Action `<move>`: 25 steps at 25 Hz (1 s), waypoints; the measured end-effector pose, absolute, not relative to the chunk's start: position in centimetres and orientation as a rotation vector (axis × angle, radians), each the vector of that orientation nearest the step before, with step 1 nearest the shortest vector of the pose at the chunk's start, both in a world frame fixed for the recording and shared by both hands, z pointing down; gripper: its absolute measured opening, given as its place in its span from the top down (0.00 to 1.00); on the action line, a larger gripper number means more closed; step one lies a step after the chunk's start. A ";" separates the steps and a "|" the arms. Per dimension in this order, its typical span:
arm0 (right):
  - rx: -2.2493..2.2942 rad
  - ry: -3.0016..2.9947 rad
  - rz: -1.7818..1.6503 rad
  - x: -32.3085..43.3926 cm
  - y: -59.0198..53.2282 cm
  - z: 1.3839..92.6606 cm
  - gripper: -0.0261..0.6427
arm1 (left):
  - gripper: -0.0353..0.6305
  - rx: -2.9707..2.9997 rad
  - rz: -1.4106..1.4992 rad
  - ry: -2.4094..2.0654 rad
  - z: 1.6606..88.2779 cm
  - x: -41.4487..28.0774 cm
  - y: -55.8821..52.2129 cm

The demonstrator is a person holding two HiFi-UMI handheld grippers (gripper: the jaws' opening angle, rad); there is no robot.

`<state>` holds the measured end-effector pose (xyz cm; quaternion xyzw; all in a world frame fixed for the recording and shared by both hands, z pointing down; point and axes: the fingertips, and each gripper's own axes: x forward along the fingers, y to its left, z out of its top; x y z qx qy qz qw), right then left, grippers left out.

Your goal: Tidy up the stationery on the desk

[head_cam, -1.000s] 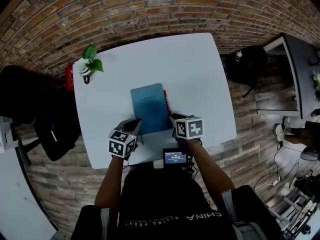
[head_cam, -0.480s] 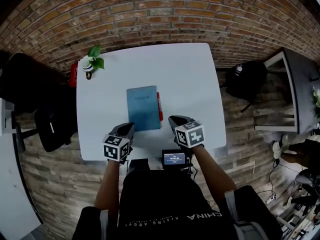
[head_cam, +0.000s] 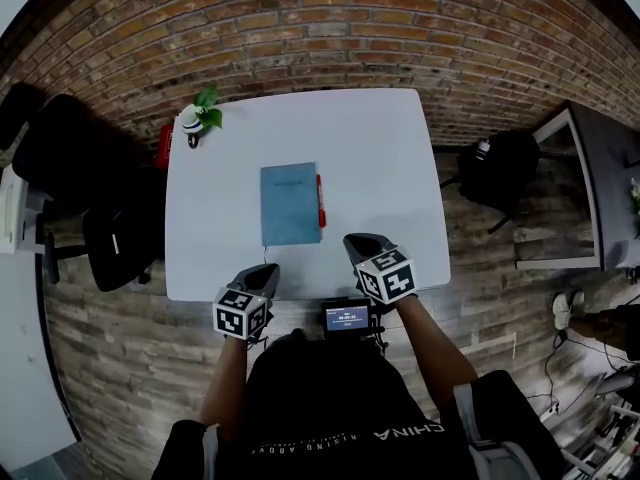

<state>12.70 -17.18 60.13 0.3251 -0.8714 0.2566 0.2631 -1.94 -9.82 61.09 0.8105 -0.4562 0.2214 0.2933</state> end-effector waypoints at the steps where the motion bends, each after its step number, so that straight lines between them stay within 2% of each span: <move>1: 0.886 -2.363 0.683 12.7 -16.6 59.9 0.94 | 0.93 2.176 0.588 -1.213 60.8 -1.9 -9.5; 14: 0.955 -2.411 0.432 8.7 -4.3 56.5 0.95 | 0.93 2.370 0.581 -1.282 57.8 -3.4 1.8; 25: 1.020 -2.422 0.368 6.1 4.7 55.2 0.95 | 0.93 2.407 0.512 -1.308 57.6 -5.5 9.9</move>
